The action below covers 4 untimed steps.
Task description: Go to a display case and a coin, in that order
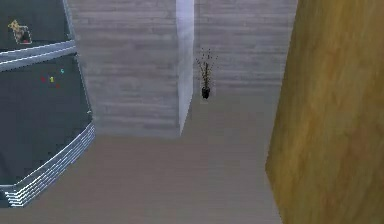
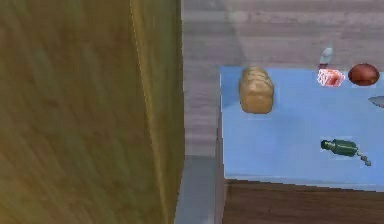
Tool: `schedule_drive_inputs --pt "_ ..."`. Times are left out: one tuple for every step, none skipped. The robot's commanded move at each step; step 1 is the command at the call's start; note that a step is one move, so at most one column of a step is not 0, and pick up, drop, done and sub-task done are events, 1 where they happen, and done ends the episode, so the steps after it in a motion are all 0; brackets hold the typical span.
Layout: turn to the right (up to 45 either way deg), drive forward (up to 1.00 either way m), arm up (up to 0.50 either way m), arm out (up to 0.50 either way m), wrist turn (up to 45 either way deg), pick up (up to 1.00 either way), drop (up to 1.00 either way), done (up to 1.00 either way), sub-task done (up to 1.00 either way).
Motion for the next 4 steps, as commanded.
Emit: schedule_drive_inputs --pt "45.0 0.0 0.0 0.0 0.0 0.0 0.0 0.0 0.0" --pt "36.0 0.0 0.0 0.0 0.0 0.0 0.0 0.0 0.0" --pt "0.0 0.1 0.0 0.0 0.0 0.0 0.0 0.0 0.0" --pt "45.0 0.0 0.0 0.0 0.0 0.0 0.0 0.0 0.0"
